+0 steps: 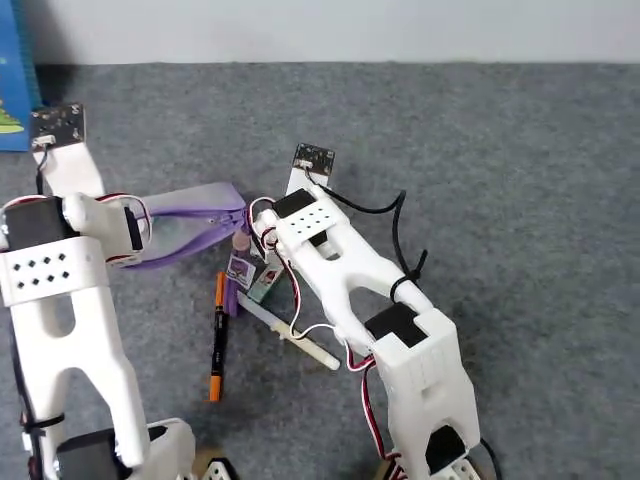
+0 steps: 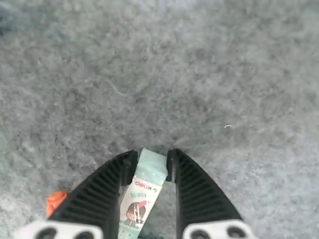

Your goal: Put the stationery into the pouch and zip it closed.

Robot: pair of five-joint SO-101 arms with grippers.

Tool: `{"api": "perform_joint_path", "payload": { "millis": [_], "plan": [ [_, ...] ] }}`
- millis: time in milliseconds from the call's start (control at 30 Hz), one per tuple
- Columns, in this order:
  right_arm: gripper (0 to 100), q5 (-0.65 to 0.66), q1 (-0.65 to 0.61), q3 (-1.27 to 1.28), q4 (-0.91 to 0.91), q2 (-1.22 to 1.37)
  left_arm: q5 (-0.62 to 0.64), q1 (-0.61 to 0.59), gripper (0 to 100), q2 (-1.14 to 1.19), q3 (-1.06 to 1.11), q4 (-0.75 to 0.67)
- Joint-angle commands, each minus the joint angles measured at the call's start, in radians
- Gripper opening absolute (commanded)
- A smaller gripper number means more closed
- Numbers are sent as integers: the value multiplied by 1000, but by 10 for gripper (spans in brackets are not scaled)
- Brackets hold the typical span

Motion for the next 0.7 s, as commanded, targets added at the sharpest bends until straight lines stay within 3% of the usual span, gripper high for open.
{"api": "perform_joint_path", "payload": {
  "millis": [0,433,667],
  "plan": [
    [9,11,22,-29,41,-74,-2,-11,11,8,16,-12],
    [9,181,87,-26,321,-401,2,-9,11,6,13,-12],
    [8,267,85,-21,366,-653,5,-5,11,6,2,-11]
  ]
}}
